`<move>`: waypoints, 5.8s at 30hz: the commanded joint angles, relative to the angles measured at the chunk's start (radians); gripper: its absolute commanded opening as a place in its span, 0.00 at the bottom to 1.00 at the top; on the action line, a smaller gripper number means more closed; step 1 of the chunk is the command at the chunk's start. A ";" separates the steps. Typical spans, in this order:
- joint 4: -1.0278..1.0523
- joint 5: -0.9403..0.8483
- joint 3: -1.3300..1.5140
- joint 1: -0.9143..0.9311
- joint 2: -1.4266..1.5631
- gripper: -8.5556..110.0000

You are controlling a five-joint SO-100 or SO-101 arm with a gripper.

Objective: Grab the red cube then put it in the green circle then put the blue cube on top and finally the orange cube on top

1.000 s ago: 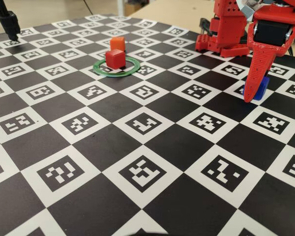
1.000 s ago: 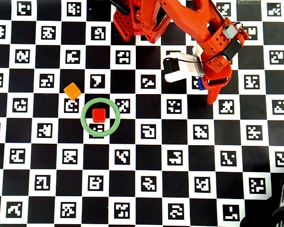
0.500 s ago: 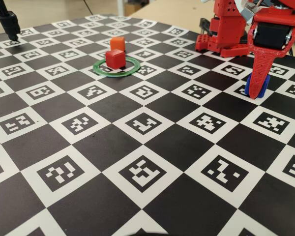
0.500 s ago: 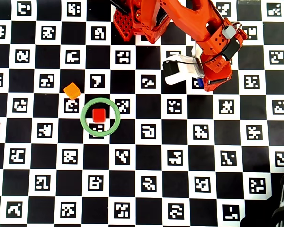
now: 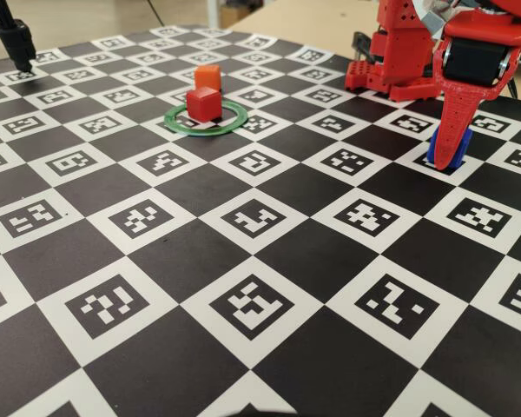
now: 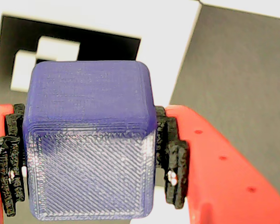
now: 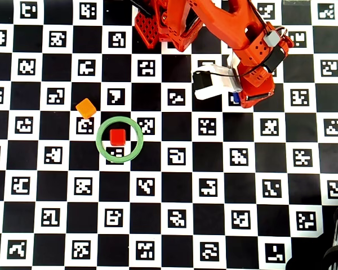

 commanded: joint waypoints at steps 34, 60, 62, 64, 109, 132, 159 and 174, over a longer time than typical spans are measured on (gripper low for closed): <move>0.657 -0.910 -0.767 0.976 0.051 0.05; 0.499 -1.106 -0.773 1.272 -0.140 0.05; 0.459 -1.100 -0.749 1.272 -0.140 0.05; 0.414 -1.095 -0.718 1.273 -0.138 0.05; 0.034 -1.052 -0.314 1.287 -0.091 0.05; 0.015 -1.031 -0.296 1.273 -0.100 0.15; 0.012 -1.029 -0.291 1.290 -0.086 0.35; 0.028 -1.017 -0.285 1.290 -0.060 0.39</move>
